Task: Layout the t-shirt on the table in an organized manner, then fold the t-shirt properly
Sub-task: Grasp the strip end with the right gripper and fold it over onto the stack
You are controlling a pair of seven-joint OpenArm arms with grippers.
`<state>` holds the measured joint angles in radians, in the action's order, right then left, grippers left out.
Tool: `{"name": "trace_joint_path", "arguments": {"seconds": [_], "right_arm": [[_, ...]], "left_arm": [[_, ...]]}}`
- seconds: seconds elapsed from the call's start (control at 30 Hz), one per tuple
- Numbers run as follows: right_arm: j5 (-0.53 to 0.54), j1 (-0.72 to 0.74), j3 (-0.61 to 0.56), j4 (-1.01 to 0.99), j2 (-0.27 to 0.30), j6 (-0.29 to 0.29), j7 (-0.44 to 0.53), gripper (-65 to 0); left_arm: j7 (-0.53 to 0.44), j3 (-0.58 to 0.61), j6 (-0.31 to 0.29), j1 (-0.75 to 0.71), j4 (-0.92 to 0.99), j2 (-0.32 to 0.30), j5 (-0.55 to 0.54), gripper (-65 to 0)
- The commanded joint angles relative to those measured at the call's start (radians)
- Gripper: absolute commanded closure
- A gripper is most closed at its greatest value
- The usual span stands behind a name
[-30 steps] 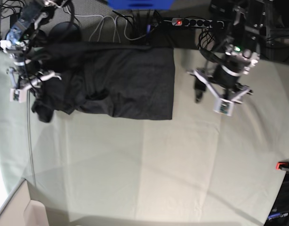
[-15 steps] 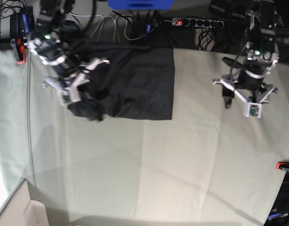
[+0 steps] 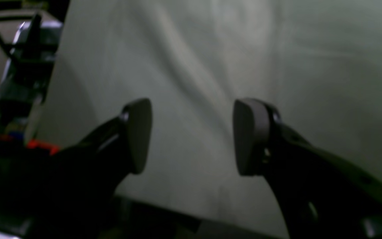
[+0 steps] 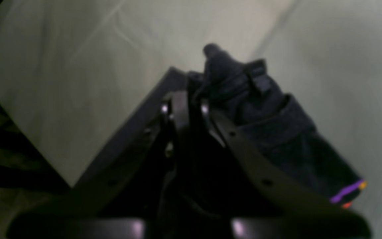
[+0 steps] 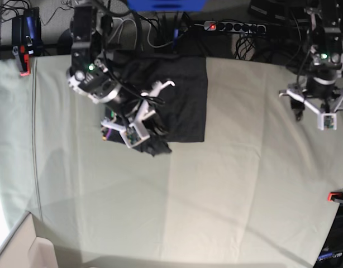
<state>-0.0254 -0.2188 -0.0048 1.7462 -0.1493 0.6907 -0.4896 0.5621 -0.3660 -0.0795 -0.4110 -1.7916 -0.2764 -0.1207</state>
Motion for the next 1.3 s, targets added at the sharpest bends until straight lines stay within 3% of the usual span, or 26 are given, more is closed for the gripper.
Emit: {"name": "trace_joint_path", "arguments": {"seconds": [0.0,0.17,0.27,0.37,0.6,0.7,0.83,0.93,1.03,1.27], "right_arm": [[0.023,0.011,-0.016,0.024,-0.008,0.007,0.027,0.0],[0.022,0.009,-0.076,0.007,-0.008,0.007,0.027,0.0],[0.020,0.009,-0.103,-0.052,-0.008,0.007,0.033,0.0],[0.020,0.012,-0.111,-0.104,-0.008,0.007,0.035,0.0],[0.020,0.058,-0.119,-0.174,-0.008,0.007,0.027,-1.9],[0.020,0.052,-0.162,-0.174,-0.003,0.007,0.027,-13.1],[0.022,0.043,-0.280,-0.167,0.052,0.007,0.027,-29.4],[0.023,0.006,-0.307,-0.099,0.072,0.007,0.027,-36.5],[0.023,-0.026,-0.277,-0.010,0.072,0.007,0.027,-37.7],[0.023,-0.031,-0.053,0.036,0.072,0.007,0.025,-38.0]], "left_arm": [[-0.024,-0.014,-0.032,0.004,-0.017,-0.010,-0.001,-37.5],[-0.024,-0.136,-0.230,0.013,-0.012,0.062,0.002,-37.3],[-0.020,-0.218,-0.312,0.042,-0.011,0.122,0.009,-37.2],[-0.017,-0.265,-0.360,0.059,-0.011,0.144,0.011,-37.1],[-0.017,-0.276,-0.366,0.059,-0.011,0.144,0.011,-37.1],[-0.017,-0.276,-0.366,0.059,-0.011,0.145,0.011,-37.1],[-0.018,-0.275,-0.366,0.059,-0.011,0.145,0.011,-37.1],[-0.018,-0.278,-0.366,0.059,-0.011,0.145,0.011,-37.1],[-0.020,-0.278,-0.366,0.059,-0.003,0.144,0.011,-37.1],[-0.023,-0.273,-0.366,0.060,0.042,0.144,0.009,-37.1]]}}
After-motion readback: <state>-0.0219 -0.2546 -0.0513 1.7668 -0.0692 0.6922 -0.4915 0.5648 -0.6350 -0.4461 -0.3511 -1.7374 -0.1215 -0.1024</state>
